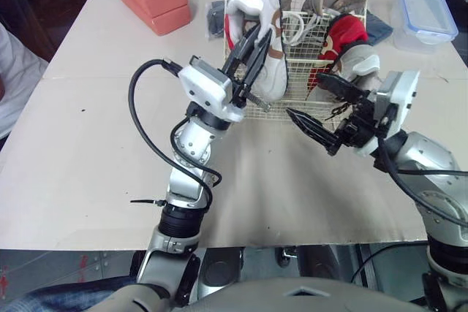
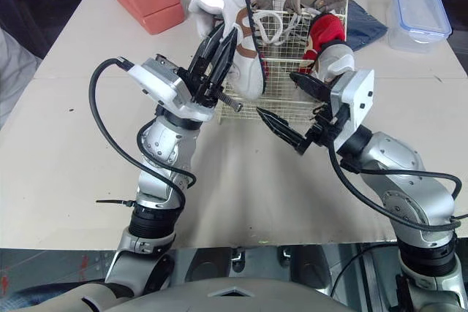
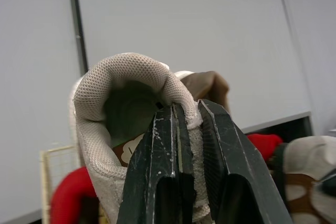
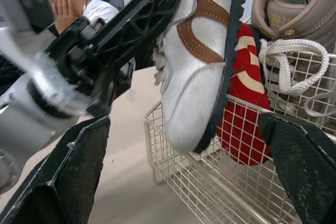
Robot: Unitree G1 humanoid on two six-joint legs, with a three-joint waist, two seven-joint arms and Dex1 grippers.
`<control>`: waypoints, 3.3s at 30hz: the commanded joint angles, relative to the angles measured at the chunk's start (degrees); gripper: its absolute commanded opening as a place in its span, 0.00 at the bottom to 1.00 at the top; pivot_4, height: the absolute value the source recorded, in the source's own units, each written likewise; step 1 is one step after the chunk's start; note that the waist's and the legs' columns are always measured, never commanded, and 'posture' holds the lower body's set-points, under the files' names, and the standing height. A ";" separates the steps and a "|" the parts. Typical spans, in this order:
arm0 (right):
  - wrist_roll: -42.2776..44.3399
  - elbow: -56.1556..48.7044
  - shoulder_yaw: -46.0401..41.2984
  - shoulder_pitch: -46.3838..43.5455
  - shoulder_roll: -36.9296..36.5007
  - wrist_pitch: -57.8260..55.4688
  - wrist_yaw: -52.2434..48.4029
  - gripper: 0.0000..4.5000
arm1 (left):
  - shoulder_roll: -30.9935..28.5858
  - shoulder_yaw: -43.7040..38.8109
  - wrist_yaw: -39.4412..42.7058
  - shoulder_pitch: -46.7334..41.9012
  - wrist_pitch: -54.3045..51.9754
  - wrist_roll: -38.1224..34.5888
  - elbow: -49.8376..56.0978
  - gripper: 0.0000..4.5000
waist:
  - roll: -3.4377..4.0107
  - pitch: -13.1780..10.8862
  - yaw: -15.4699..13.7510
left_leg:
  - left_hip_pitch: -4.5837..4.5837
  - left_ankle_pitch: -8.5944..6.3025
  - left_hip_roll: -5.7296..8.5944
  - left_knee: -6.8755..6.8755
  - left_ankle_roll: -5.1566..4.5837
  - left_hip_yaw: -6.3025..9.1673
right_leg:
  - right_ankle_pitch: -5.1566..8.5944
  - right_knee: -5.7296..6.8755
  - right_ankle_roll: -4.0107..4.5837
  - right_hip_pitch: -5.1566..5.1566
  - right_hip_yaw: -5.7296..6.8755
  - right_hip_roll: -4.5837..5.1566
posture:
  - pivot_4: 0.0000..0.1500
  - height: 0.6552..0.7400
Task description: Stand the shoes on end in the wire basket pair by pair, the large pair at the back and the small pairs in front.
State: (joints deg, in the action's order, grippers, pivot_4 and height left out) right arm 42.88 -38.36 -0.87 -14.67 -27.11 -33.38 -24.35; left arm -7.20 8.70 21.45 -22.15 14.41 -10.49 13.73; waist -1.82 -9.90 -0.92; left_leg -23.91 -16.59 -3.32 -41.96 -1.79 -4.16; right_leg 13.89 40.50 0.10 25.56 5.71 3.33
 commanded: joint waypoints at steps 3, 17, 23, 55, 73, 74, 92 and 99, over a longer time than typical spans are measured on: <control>-0.40 0.20 0.16 -2.89 0.47 -2.97 2.82 1.00 | 0.38 0.84 1.78 -0.05 -1.10 -2.41 4.47 0.02 | 0.01 -0.01 -0.03 | -0.02 0.00 0.00 0.04 0.00 0.01 | 0.00 -0.06 0.00 0.00 0.02 -0.01 | 1.00 0.36; -4.50 3.91 2.16 -6.63 3.06 -4.51 4.03 0.54 | 0.22 1.58 4.05 1.61 -6.88 -5.66 9.09 0.02 | 0.04 -0.02 0.07 | -0.02 0.02 0.00 0.55 0.02 -0.02 | -0.15 -0.59 0.19 0.00 0.00 -0.10 | 1.00 0.36; -5.12 3.84 1.61 -6.11 3.75 -3.69 3.60 0.01 | -1.99 1.91 7.53 2.02 -11.00 -8.82 10.63 0.13 | 0.04 -0.02 0.08 | -0.02 0.02 0.00 0.58 0.02 -0.02 | -0.15 -0.61 0.19 0.00 0.01 -0.10 | 1.00 0.36; -1.36 2.70 -2.75 -2.76 3.71 -0.06 -4.48 0.00 | -8.89 -11.09 7.49 1.49 -24.56 -23.06 11.38 0.99 | 0.12 -0.07 0.08 | 0.04 0.03 0.00 0.60 0.05 -0.03 | -0.15 -0.60 0.19 -0.02 -0.02 -0.13 | 1.00 0.36; -2.34 2.63 -1.96 -1.29 2.63 1.90 -7.45 0.00 | -8.40 -12.06 10.89 -0.39 -25.39 -23.86 9.44 0.00 | 0.13 -0.07 0.08 | 0.04 0.08 0.01 0.61 0.12 -0.04 | -0.15 -0.60 0.20 -0.02 -0.02 -0.15 | 1.00 0.36; -1.91 2.60 -2.21 -1.16 2.45 1.91 -7.84 0.11 | -8.51 -12.19 10.61 -0.13 -25.47 -23.66 9.76 0.00 | 0.13 -0.07 0.08 | 0.04 0.08 0.01 0.61 0.12 -0.04 | -0.15 -0.60 0.20 -0.02 -0.03 -0.14 | 1.00 0.36; 5.09 0.67 -11.24 5.68 -3.92 2.03 -11.49 0.99 | -1.46 -13.07 -5.64 6.93 -11.30 -5.18 15.02 0.00 | 0.12 -0.07 0.02 | 0.07 0.03 0.02 0.61 0.04 -0.05 | -0.16 -0.61 0.20 -0.05 -0.04 -0.14 | 1.00 0.36; 6.49 -0.29 -11.85 6.74 -4.23 2.18 -10.70 0.99 | 0.43 -8.86 -5.55 10.75 -5.24 0.23 12.19 0.00 | 0.12 -0.07 -0.04 | 0.06 0.02 0.00 0.61 0.02 -0.04 | -0.15 -0.62 0.20 -0.04 -0.02 -0.13 | 1.00 0.36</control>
State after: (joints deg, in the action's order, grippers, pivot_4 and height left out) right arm 48.13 -36.18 -10.70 -8.13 -30.75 -32.27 -35.31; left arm -6.96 -0.99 15.99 -11.82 6.45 -11.31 25.23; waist -1.70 -9.97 -0.96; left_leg -23.85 -16.58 -3.32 -41.35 -1.77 -4.20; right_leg 13.74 39.88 0.29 25.51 5.68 3.20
